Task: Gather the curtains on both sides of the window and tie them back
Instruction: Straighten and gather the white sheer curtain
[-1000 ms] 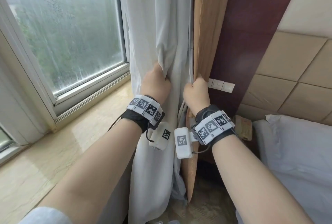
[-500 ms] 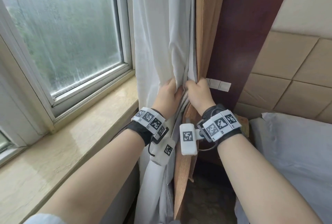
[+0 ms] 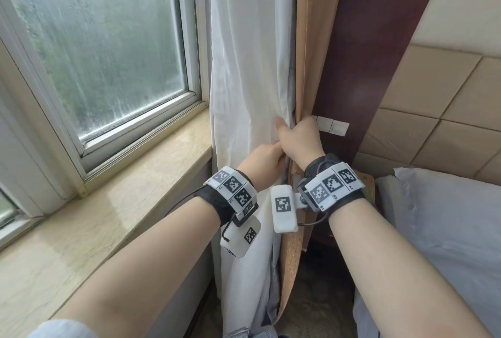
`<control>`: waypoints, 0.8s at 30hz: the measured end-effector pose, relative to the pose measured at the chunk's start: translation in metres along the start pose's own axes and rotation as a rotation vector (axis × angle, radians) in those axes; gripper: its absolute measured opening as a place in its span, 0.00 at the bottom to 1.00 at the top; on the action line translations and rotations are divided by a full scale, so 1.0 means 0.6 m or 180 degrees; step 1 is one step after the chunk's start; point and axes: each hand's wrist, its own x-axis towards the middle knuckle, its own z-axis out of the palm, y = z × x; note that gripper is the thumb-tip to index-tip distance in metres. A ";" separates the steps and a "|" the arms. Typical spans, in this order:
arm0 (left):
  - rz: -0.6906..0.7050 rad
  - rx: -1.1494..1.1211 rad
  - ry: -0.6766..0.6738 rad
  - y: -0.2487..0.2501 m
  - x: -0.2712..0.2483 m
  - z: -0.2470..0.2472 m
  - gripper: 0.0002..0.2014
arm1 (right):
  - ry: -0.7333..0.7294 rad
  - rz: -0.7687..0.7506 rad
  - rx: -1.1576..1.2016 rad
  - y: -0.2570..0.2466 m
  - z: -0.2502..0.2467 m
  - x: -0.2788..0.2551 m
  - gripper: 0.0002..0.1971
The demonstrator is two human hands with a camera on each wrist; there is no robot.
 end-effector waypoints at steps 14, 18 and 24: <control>-0.0577 -0.1451 0.1595 -0.037 0.055 -0.054 0.23 | 0.0546 0.0108 0.0613 0.040 -0.061 0.009 0.22; -0.1049 -0.1479 0.1600 -0.036 0.092 -0.059 0.35 | 0.0565 0.0057 0.0755 0.047 -0.079 0.013 0.17; -0.1665 -0.2345 0.1228 -0.065 0.162 -0.069 0.39 | 0.0537 0.0066 0.0827 0.064 -0.118 0.023 0.10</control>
